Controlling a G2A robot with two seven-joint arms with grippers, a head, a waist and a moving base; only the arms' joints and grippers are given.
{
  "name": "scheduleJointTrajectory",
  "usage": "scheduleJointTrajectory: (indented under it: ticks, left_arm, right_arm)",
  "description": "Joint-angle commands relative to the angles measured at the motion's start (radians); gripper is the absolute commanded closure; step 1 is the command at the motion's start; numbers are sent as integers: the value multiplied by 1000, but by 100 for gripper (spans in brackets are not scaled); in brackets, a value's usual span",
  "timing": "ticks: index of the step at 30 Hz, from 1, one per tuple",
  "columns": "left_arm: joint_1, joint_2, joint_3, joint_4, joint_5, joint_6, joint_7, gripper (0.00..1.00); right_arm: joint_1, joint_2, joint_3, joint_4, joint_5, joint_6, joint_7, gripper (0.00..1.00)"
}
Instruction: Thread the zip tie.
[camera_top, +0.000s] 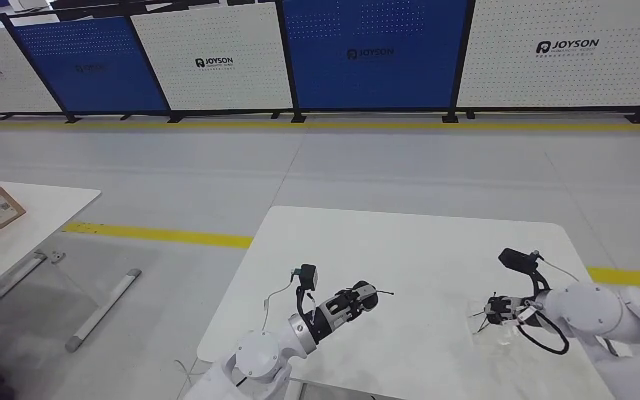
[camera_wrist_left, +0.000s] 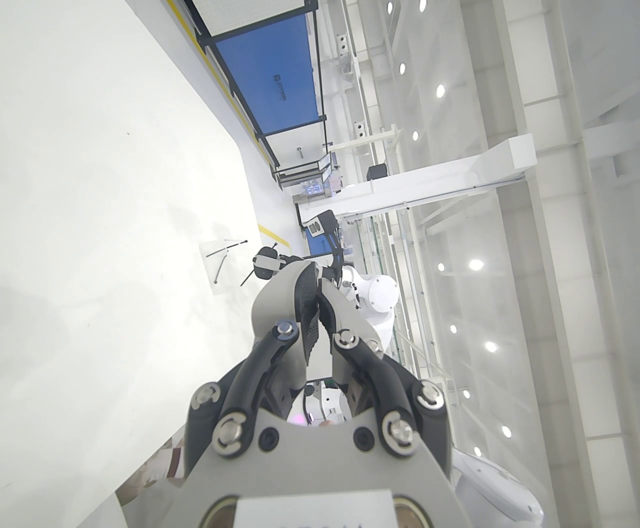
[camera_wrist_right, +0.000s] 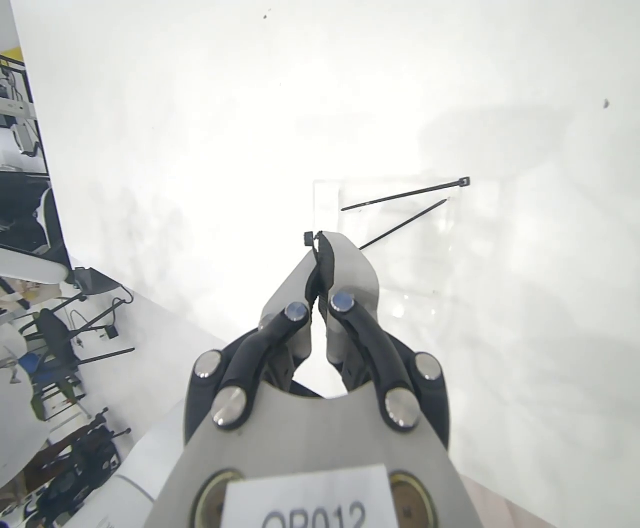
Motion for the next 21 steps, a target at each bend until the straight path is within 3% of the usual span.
scheduleJointTrajectory:
  ticks: [1, 4, 6, 9, 12, 21]
  left_arm:
    - [0, 0, 0, 0, 0, 0, 0, 100]
    - [0, 0, 0, 0, 0, 0, 0, 100]
    - [0, 0, 0, 0, 0, 0, 0, 100]
    - [0, 0, 0, 0, 0, 0, 0, 100]
    - [0, 0, 0, 0, 0, 0, 0, 100]
    - [0, 0, 0, 0, 0, 0, 0, 100]
  right_arm:
    - [-11, 0, 10, -10, 5, -4, -38, 100]
    - [-41, 6, 62, -32, 46, -16, -89, 100]
    - [-94, 14, 122, -69, 83, -33, -155, 100]
    - [-206, 27, 225, -136, 146, -95, -282, 100]
    - [-306, 34, 280, -188, 167, -146, -355, 100]
    - [-306, 34, 280, -188, 167, -146, -355, 100]
